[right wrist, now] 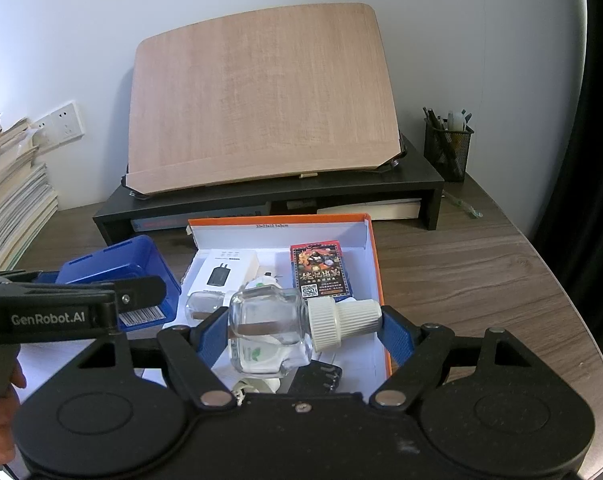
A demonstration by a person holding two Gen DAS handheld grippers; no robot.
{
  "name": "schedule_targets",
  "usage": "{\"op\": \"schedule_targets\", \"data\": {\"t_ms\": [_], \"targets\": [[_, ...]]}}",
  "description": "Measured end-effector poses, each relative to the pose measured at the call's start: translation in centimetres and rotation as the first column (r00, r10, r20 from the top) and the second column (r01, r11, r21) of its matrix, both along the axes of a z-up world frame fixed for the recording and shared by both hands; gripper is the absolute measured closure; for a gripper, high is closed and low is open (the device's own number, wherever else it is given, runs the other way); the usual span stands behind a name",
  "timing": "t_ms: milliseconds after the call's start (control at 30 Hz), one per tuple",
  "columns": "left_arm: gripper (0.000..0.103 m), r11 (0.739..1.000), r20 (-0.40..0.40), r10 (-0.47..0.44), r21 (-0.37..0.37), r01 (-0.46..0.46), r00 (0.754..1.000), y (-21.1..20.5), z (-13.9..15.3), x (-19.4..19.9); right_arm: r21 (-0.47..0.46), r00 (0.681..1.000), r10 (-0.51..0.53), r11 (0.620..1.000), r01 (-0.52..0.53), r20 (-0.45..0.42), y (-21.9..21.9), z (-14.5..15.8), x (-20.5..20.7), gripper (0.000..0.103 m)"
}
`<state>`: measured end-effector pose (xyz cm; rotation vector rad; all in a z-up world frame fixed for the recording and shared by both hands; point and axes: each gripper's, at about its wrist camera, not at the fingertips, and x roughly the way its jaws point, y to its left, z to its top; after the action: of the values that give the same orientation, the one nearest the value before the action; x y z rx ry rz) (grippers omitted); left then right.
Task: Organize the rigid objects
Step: 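Lower the blue box and clear bottle toward the tray floor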
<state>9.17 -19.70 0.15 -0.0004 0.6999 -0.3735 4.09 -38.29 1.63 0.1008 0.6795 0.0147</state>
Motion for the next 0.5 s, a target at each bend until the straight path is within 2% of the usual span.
{"op": "schedule_targets", "data": {"t_ms": [500], "targets": [[0.008,1.000,-0.008,-0.005,0.004,0.005,1.000,-0.2,-0.3,0.8,-0.003,1.000,-0.001,1.000,0.001,-0.031,-0.3,-1.2,0.8,0.010]]}}
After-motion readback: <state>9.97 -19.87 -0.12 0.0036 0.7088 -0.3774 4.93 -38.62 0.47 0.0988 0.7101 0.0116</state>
